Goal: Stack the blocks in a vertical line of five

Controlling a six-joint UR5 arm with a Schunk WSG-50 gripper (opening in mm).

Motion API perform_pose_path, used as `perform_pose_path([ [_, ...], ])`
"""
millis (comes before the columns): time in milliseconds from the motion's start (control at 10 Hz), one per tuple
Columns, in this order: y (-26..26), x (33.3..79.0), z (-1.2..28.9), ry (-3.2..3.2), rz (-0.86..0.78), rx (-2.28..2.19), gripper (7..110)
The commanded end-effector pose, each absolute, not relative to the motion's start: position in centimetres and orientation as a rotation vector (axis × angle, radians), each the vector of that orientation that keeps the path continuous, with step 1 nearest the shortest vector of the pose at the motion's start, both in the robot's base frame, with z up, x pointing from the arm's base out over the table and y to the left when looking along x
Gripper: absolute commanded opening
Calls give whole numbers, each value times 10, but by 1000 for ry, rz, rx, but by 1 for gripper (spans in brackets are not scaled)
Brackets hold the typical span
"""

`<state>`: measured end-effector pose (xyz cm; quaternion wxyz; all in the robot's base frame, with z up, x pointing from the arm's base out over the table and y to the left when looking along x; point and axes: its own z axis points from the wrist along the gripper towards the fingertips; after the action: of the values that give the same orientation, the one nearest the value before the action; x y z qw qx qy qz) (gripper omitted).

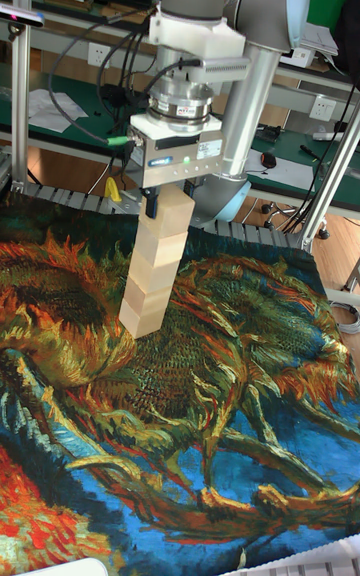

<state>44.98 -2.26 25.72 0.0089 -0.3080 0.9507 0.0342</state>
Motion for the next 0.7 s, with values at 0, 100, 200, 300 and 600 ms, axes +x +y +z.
perform_pose_path([
  [0, -35, 466, 291, 2966, 71, -933, 66],
  [100, -27, 472, 301, 2956, 168, -879, 66],
  [200, -26, 480, 310, 2927, 234, -847, 88],
  [300, -29, 481, 314, 2935, 276, -778, 88],
  [600, -25, 479, 317, 2970, 350, -691, 88],
])
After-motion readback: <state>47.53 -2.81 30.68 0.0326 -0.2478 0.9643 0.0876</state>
